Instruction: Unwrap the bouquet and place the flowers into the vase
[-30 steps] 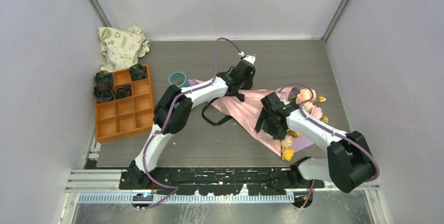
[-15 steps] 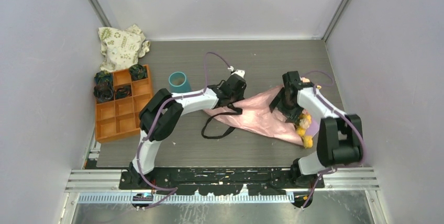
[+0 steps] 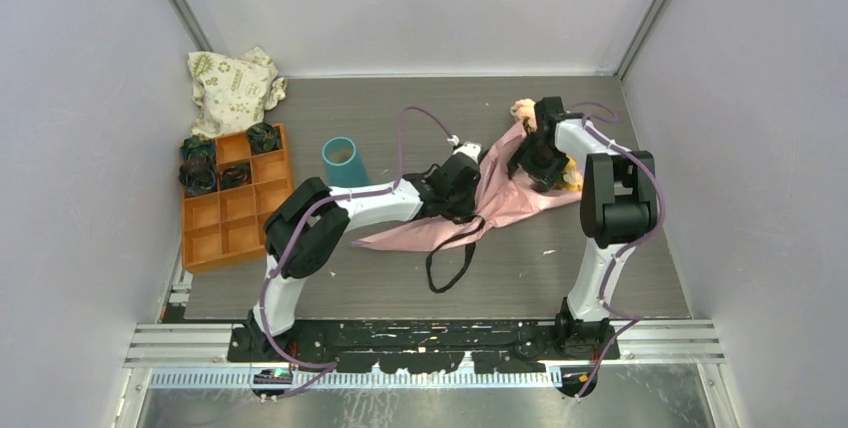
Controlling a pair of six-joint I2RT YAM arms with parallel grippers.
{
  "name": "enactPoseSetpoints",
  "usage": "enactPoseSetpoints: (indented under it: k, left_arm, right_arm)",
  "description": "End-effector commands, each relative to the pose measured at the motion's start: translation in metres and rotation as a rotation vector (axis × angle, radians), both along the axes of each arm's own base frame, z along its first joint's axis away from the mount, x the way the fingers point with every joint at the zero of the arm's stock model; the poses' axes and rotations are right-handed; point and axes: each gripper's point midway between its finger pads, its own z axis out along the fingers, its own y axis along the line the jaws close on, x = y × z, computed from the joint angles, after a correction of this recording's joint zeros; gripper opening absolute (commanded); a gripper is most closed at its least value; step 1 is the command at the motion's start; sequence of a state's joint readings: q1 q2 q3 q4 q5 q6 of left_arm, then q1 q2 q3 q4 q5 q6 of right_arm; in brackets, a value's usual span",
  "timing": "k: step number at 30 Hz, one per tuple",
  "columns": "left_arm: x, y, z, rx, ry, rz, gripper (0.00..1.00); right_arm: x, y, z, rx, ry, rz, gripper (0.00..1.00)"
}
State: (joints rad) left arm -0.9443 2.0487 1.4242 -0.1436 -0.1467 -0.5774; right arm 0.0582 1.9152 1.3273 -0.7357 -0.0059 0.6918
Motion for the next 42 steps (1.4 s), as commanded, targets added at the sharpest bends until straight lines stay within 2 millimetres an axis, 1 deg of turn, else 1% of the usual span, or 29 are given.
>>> enactPoseSetpoints:
  k: [1,2,5,9,11,12,13,14,15,17,19,20,21,22,23,24,25,26,27,28,29,32,34,35,36,38,40,42]
  left_arm:
    - [-0.034,-0.022,0.009,-0.066,0.044,-0.085,0.22]
    - [-0.041,-0.021,0.008,-0.063,0.048,-0.094,0.22]
    - [-0.065,-0.02,0.008,-0.066,0.047,-0.131,0.21]
    - [-0.105,-0.018,0.013,-0.099,0.061,-0.199,0.21]
    - [-0.125,-0.018,0.022,-0.136,0.06,-0.245,0.21]
    - [-0.133,-0.018,0.03,-0.167,0.052,-0.264,0.21]
    - [-0.141,-0.018,0.036,-0.191,0.05,-0.274,0.21]
    - [-0.148,-0.013,0.037,-0.199,0.052,-0.28,0.21]
    - [-0.152,-0.01,0.04,-0.214,0.052,-0.279,0.21]
    - [-0.156,-0.001,0.047,-0.236,0.052,-0.268,0.21]
    - [-0.15,0.012,0.055,-0.229,0.015,-0.224,0.21]
    - [-0.146,0.02,0.057,-0.214,-0.008,-0.192,0.22]
    - [-0.139,0.029,0.061,-0.194,-0.04,-0.153,0.22]
    - [-0.131,0.037,0.067,-0.175,-0.078,-0.112,0.22]
    - [-0.124,0.049,0.07,-0.136,-0.106,-0.071,0.22]
    - [-0.117,0.06,0.074,-0.102,-0.139,-0.026,0.22]
    - [-0.111,0.071,0.08,-0.073,-0.169,0.013,0.22]
    - [-0.105,0.081,0.087,-0.052,-0.2,0.056,0.22]
    - [-0.101,0.093,0.097,-0.036,-0.228,0.092,0.22]
    - [-0.097,0.101,0.102,-0.024,-0.251,0.127,0.22]
    - [-0.095,0.114,0.113,-0.021,-0.275,0.166,0.22]
    - [-0.092,0.15,0.139,-0.033,-0.328,0.284,0.23]
    - [-0.094,0.167,0.154,-0.068,-0.354,0.315,0.25]
    - [-0.097,0.171,0.158,-0.083,-0.36,0.305,0.26]
    - [-0.101,0.171,0.164,-0.113,-0.363,0.277,0.27]
    - [-0.113,0.161,0.172,-0.176,-0.354,0.174,0.28]
    - [-0.131,0.142,0.175,-0.244,-0.312,0.041,0.28]
    - [-0.147,0.121,0.172,-0.282,-0.274,-0.087,0.28]
  right_arm:
    - [0.083,0.03,0.022,0.107,-0.206,0.017,0.68]
    - [0.095,0.039,0.028,0.117,-0.224,0.048,0.68]
    - [0.119,0.069,0.041,0.127,-0.251,0.159,0.66]
    - [0.146,0.109,0.066,0.143,-0.333,0.265,0.67]
    - [0.156,0.126,0.083,0.175,-0.385,0.302,0.68]
    - [0.16,0.132,0.093,0.186,-0.412,0.313,0.68]
    - [0.163,0.137,0.102,0.196,-0.436,0.327,0.68]
    - [0.163,0.141,0.112,0.203,-0.46,0.34,0.69]
    - [0.163,0.143,0.121,0.206,-0.484,0.352,0.69]
    - [0.158,0.144,0.143,0.208,-0.534,0.37,0.7]
    - [0.15,0.141,0.165,0.204,-0.59,0.38,0.72]
    - [0.143,0.138,0.172,0.196,-0.607,0.383,0.73]
    - [0.135,0.135,0.185,0.191,-0.632,0.384,0.74]
    - [0.123,0.131,0.188,0.186,-0.635,0.38,0.75]
    - [0.112,0.129,0.195,0.187,-0.649,0.38,0.75]
    - [0.099,0.128,0.205,0.189,-0.67,0.385,0.76]
    - [0.085,0.126,0.21,0.179,-0.682,0.382,0.77]
    - [0.066,0.124,0.225,0.171,-0.72,0.384,0.78]
    - [0.05,0.124,0.231,0.158,-0.736,0.389,0.78]
    - [0.033,0.125,0.23,0.144,-0.741,0.396,0.79]
    - [0.015,0.125,0.233,0.131,-0.751,0.405,0.79]
    - [-0.04,0.132,0.227,0.103,-0.741,0.451,0.8]
    - [-0.076,0.137,0.218,0.117,-0.716,0.484,0.81]
    - [-0.094,0.14,0.21,0.13,-0.691,0.494,0.81]
    - [-0.11,0.14,0.202,0.135,-0.667,0.505,0.81]
    - [-0.14,0.135,0.182,0.123,-0.615,0.518,0.81]
    - [-0.166,0.123,0.165,0.105,-0.562,0.517,0.81]
    - [-0.189,0.113,0.148,0.111,-0.498,0.506,0.81]
